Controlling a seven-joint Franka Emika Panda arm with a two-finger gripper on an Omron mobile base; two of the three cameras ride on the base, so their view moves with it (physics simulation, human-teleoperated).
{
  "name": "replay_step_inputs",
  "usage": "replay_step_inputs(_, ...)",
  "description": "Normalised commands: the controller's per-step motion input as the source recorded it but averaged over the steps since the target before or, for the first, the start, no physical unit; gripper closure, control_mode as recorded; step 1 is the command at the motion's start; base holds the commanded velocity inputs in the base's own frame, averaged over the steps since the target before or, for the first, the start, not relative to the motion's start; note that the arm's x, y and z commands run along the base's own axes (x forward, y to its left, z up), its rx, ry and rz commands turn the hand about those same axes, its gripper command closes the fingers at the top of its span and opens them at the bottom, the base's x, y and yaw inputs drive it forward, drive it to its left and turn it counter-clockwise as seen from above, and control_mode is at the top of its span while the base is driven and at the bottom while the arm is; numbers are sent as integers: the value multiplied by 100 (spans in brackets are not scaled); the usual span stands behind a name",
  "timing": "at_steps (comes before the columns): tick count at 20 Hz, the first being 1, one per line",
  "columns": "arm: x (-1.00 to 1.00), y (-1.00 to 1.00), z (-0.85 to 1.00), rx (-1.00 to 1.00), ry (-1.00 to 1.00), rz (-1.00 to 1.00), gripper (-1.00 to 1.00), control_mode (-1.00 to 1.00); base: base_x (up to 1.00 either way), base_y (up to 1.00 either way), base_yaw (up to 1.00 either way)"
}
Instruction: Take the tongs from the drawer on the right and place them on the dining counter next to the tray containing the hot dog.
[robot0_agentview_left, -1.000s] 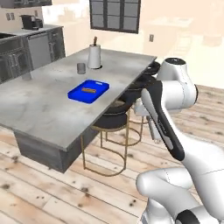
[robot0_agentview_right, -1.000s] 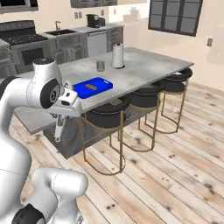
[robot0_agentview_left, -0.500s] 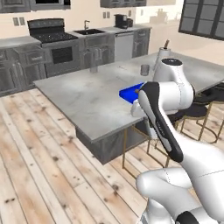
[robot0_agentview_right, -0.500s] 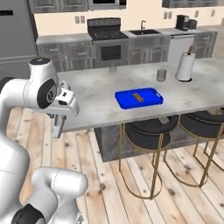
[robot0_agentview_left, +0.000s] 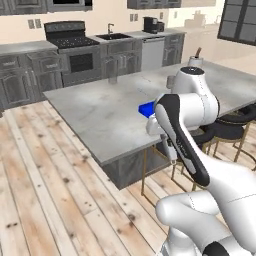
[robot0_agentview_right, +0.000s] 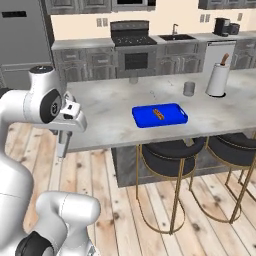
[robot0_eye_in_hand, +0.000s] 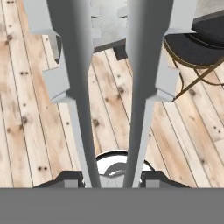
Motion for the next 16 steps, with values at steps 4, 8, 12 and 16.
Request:
replay_step_inputs(4,0,0,0,0,0,0,100,100,30,-1,3)
replay_step_inputs(8,0,0,0,0,0,0,100,100,51,-19,16)
replay_step_inputs(12,0,0,0,0,0,0,100,100,55,-39,24)
replay_step_inputs(16,0,0,0,0,0,0,100,100,44,-47,23)
